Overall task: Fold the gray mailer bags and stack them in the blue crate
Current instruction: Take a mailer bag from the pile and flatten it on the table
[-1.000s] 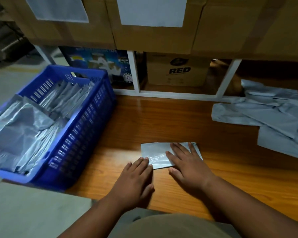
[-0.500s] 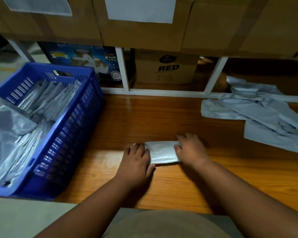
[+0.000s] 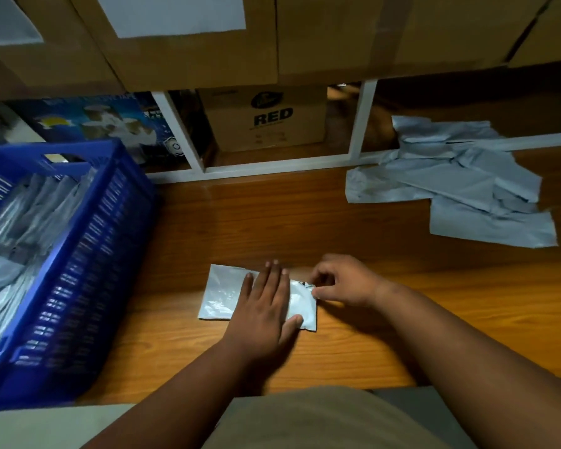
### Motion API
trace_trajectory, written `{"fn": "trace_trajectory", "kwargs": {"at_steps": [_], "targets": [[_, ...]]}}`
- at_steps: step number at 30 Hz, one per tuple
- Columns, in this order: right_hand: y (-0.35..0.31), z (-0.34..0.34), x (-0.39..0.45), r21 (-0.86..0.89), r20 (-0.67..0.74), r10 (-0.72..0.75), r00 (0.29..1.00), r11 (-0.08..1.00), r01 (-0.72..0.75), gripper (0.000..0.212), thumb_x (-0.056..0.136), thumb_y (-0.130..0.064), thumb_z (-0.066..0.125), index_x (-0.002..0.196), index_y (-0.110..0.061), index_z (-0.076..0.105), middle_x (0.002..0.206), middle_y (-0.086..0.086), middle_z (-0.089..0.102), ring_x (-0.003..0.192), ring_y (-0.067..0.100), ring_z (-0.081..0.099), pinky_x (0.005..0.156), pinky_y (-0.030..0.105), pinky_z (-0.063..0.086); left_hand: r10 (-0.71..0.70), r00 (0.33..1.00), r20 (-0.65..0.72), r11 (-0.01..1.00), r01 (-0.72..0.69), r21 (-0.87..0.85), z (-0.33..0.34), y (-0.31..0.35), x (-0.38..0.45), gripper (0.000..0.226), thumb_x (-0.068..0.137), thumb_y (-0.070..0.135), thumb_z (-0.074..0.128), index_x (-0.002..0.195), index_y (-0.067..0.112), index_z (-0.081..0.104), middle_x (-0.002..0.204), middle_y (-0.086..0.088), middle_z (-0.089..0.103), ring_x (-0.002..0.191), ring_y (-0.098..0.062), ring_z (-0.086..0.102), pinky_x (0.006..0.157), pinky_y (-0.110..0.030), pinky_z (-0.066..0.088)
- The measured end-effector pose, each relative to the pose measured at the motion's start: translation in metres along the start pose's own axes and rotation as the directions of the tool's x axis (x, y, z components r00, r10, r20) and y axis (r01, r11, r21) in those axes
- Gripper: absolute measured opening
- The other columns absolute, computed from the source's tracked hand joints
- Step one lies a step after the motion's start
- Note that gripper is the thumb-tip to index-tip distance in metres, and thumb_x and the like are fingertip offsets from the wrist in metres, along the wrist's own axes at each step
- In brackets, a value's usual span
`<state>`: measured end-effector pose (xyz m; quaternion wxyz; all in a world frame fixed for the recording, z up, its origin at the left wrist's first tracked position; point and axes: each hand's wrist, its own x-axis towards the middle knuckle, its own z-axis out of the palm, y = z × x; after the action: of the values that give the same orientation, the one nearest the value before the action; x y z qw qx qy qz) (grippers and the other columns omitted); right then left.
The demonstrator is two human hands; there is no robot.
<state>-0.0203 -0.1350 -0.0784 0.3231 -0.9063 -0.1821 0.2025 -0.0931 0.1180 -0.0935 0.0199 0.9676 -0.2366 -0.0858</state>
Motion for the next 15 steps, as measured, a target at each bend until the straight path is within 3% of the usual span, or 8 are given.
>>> {"fn": "trace_trajectory", "kwargs": {"at_steps": [4,7,11,15], "targets": [[0.004,0.006,0.002,-0.093,0.017,-0.060,0.998,0.994,0.061,0.018,0.090,-0.046,0.079,0.105,-0.036,0.075,0.103,-0.014,0.057,0.094,0.006,0.060,0.082,0.032,0.054,-0.010,1.000,-0.028,1.000,0.010,-0.004,0.006,0.000,-0.001,0.086,0.108,0.066,0.023,0.170,0.012,-0.004,0.176,-0.013,-0.016,0.163,-0.028,-0.019,0.130,-0.059,0.008],[0.003,0.006,0.003,-0.050,-0.024,-0.030,0.999,0.998,0.029,0.006,0.093,-0.041,0.076,0.095,-0.037,0.072,0.099,-0.017,0.061,0.093,0.006,0.061,0.085,0.039,0.056,-0.010,1.000,-0.028,1.000,0.010,0.002,0.006,0.001,-0.002,0.085,0.109,0.064,0.026,0.170,0.014,-0.006,0.176,-0.012,-0.018,0.163,-0.027,-0.019,0.130,-0.058,0.008],[0.000,0.005,0.007,0.024,-0.051,0.088,0.995,0.996,-0.087,0.016,0.097,-0.035,0.075,0.082,-0.038,0.067,0.093,-0.016,0.066,0.089,0.005,0.063,0.082,0.037,0.056,-0.020,0.999,-0.026,1.000,0.020,0.004,0.004,0.003,-0.002,0.086,0.109,0.064,0.028,0.170,0.015,-0.008,0.176,-0.011,-0.019,0.162,-0.027,-0.020,0.131,-0.058,0.008],[0.004,0.001,0.011,0.247,-0.115,0.299,0.947,0.932,-0.265,0.009,0.099,-0.020,0.072,0.093,-0.023,0.077,0.093,-0.008,0.072,0.089,0.009,0.066,0.082,0.033,0.053,-0.027,0.999,-0.020,1.000,0.028,0.004,0.004,0.004,-0.003,0.085,0.110,0.064,0.027,0.169,0.016,-0.011,0.175,-0.011,-0.024,0.162,-0.026,-0.023,0.131,-0.057,0.005]]}}
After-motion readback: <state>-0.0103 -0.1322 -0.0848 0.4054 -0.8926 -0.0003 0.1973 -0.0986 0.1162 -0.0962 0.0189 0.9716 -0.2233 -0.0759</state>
